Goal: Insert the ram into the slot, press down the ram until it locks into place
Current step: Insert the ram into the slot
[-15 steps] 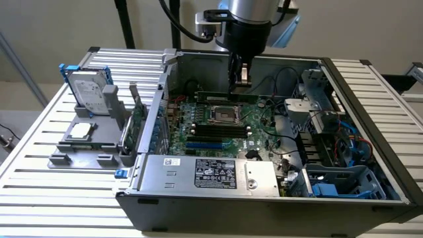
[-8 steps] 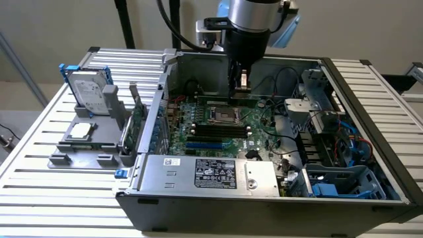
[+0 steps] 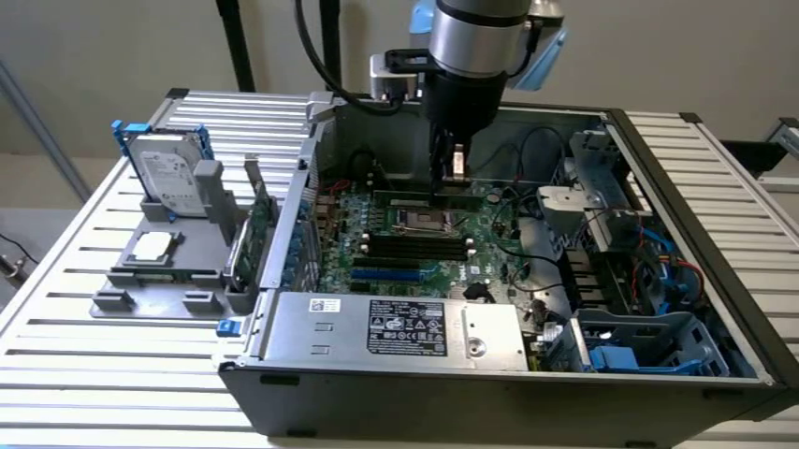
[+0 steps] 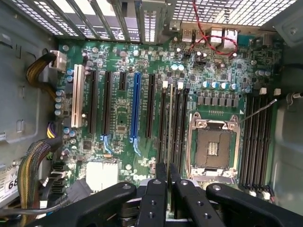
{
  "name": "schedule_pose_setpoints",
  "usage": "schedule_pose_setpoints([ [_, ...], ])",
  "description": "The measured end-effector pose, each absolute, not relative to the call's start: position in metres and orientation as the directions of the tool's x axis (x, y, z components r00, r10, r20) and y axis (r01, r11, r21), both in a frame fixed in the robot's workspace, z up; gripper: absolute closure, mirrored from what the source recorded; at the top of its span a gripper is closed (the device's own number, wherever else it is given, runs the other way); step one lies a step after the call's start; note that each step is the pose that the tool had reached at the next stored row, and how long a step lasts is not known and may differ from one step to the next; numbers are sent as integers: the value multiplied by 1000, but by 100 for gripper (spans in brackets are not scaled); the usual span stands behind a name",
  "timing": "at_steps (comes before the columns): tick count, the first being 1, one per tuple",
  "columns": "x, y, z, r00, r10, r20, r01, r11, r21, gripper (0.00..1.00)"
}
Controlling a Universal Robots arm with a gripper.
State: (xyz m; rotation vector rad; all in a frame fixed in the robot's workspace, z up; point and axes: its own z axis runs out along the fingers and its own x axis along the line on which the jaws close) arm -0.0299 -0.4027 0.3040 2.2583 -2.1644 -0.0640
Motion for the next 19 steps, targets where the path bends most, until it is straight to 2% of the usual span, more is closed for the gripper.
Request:
schedule_pose_setpoints([
  [19, -34, -403, 268, 42, -999, -21, -998, -43, 37, 86],
])
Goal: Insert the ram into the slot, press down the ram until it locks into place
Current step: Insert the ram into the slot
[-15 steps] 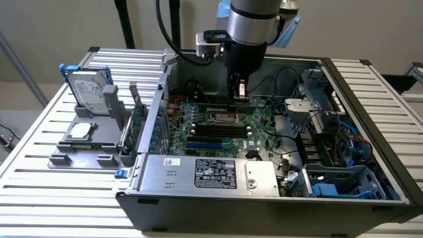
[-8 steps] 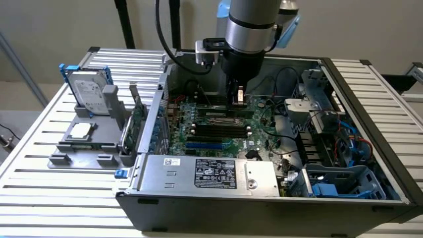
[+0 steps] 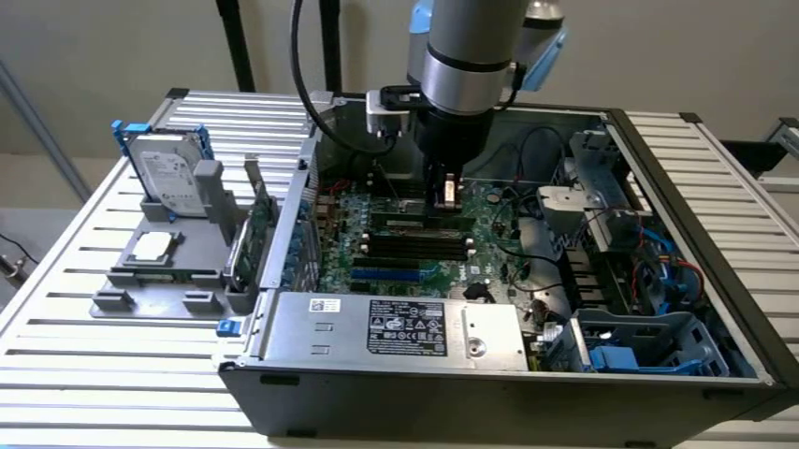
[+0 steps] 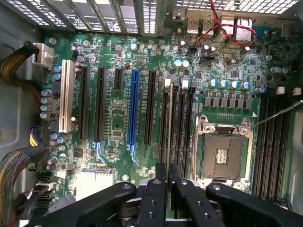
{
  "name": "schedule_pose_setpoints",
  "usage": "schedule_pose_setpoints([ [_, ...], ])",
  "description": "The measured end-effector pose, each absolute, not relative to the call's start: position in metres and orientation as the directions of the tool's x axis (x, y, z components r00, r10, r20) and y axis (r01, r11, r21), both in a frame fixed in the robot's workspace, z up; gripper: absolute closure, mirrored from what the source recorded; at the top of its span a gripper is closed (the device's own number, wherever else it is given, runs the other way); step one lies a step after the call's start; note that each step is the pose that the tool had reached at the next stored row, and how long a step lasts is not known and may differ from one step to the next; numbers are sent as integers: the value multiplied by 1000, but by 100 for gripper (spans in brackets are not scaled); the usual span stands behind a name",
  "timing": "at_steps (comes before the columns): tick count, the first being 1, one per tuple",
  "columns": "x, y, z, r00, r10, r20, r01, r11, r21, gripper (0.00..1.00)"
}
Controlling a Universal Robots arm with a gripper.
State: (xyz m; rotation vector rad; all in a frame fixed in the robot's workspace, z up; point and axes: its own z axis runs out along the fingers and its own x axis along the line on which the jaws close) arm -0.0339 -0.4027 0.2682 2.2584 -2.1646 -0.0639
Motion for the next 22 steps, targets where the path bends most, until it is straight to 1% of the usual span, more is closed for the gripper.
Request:
schedule_pose_setpoints([
  [16, -39, -398, 239, 42, -999, -20, -999, -43, 34, 86],
  [22, -37, -396, 237, 42, -999, -18, -999, -43, 34, 86],
])
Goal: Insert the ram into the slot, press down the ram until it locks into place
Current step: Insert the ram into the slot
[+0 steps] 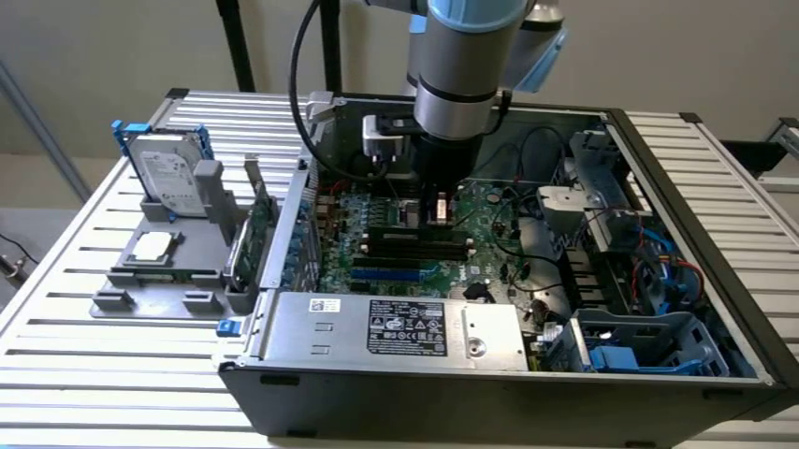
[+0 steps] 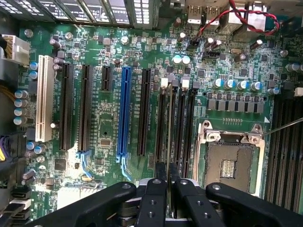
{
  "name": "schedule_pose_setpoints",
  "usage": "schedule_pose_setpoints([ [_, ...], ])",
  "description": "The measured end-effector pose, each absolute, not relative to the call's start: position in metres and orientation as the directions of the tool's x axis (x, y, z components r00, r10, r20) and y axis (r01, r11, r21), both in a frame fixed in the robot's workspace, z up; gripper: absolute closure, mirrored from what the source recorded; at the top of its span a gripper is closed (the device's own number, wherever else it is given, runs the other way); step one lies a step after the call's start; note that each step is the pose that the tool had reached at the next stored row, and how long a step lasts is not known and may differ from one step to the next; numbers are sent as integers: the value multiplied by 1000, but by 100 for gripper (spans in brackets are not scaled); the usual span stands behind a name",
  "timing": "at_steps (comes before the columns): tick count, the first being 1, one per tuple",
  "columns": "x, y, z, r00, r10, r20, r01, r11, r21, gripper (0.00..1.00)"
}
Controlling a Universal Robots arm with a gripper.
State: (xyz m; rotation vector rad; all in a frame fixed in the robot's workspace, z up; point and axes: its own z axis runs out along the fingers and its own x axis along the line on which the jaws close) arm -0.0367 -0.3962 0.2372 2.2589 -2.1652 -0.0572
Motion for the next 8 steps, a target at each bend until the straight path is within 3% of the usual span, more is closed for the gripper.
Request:
schedule_pose_setpoints([
  [8, -35, -396, 237, 42, -999, -11, -999, -42, 34, 86],
])
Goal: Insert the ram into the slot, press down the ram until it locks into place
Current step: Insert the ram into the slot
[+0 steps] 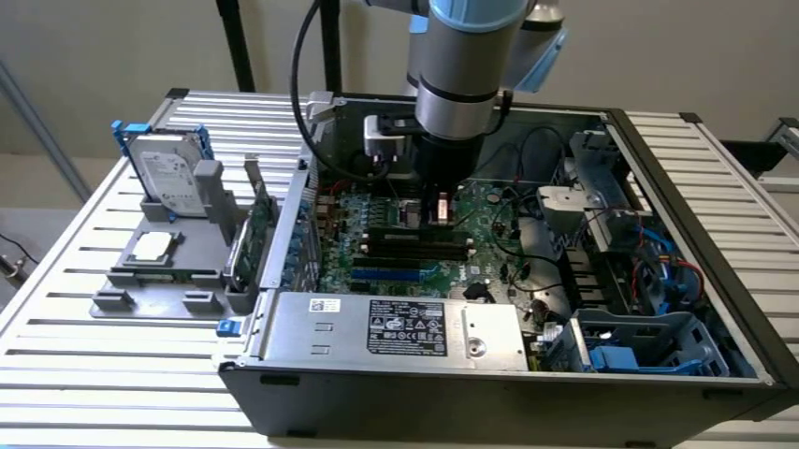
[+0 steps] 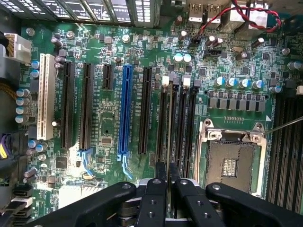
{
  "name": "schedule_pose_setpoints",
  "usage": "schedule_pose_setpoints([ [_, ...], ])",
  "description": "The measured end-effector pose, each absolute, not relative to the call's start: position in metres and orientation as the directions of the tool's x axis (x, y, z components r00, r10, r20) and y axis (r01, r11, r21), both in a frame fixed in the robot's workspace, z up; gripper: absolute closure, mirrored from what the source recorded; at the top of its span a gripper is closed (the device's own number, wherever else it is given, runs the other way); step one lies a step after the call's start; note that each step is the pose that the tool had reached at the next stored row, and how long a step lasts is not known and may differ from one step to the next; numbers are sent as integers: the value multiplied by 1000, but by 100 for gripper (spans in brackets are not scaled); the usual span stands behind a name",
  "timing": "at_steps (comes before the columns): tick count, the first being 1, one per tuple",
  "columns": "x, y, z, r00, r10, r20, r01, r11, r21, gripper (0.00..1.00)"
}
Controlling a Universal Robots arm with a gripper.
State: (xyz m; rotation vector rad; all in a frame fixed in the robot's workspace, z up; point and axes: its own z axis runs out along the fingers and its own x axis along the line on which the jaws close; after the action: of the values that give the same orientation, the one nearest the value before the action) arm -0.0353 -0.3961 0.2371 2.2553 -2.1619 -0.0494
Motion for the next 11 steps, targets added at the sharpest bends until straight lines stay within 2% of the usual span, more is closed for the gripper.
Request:
schedule_pose_setpoints([
  [11, -35, -396, 236, 42, -999, 2, -999, -42, 34, 86],
])
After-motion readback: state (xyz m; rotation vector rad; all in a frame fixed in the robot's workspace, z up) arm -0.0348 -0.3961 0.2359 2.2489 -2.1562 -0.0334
